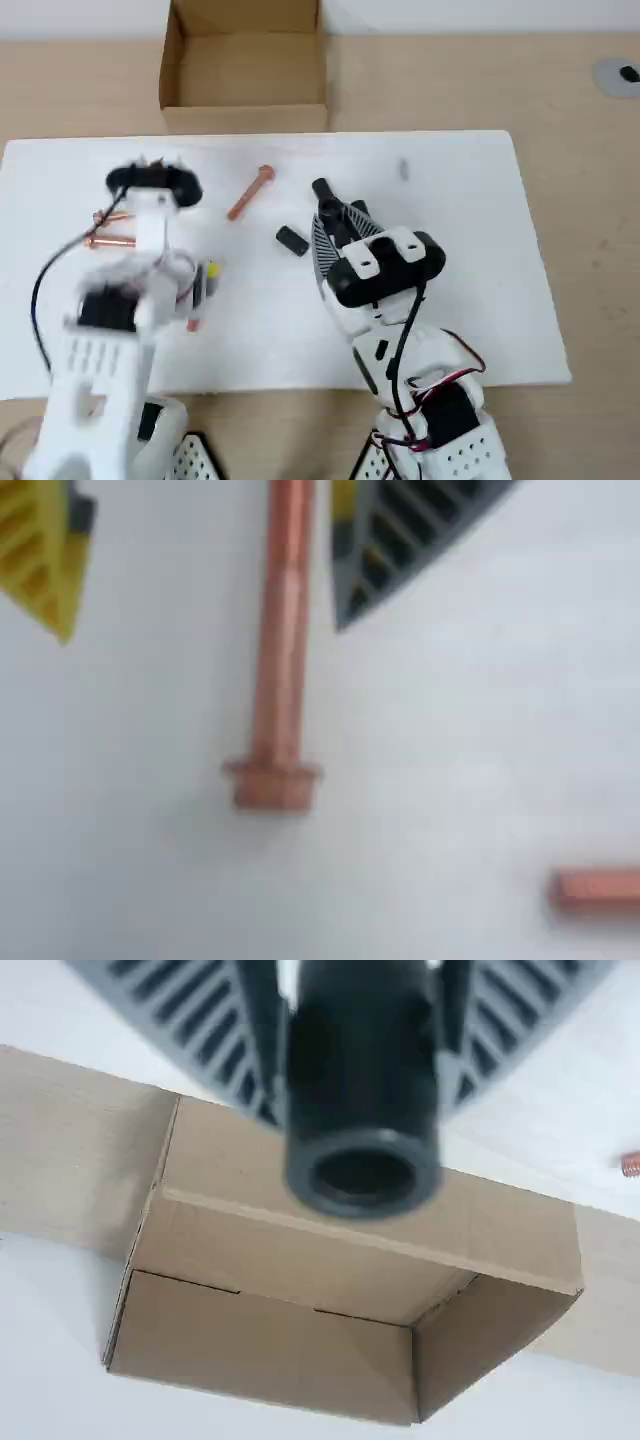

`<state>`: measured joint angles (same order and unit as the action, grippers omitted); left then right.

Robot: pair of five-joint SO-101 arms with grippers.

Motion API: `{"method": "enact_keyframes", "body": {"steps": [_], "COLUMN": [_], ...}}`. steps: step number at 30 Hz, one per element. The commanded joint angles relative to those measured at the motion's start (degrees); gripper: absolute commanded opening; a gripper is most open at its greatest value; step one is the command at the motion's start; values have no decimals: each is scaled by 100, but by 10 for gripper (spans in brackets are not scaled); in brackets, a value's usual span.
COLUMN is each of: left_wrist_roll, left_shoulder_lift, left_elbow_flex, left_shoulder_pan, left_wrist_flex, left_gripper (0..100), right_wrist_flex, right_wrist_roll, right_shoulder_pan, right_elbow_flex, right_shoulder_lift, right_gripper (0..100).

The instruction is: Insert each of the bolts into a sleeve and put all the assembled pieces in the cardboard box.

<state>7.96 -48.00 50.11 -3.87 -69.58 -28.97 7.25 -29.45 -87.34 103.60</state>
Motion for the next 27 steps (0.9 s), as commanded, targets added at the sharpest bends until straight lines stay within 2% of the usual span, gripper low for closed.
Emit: {"method": "enact_keyframes", "body": {"steps": [1, 4, 10, 22, 27], "left_wrist_roll": [-35, -35, -35, 70, 123], "left_shoulder_lift": [1851, 2527, 2651, 2703, 3231], "left_elbow_flex": [-1081, -1371, -1424, -738, -703], "left_shoulder_pan": [79, 88, -9, 97, 123], "left_wrist_flex": [-387, -413, -378, 448, 615], "left_gripper": [181, 181, 181, 181, 181], "right_wrist_flex": [0, 0, 0, 0, 0], "right_wrist_roll": [-18, -18, -18, -18, -18], "right_shoulder_pan": [13, 22, 22, 22, 22], "right_elbow_flex": [330, 330, 330, 321, 321], "right_shoulder_lift": [655, 655, 655, 655, 655], "right_gripper": [9, 9, 9, 9, 9]}}
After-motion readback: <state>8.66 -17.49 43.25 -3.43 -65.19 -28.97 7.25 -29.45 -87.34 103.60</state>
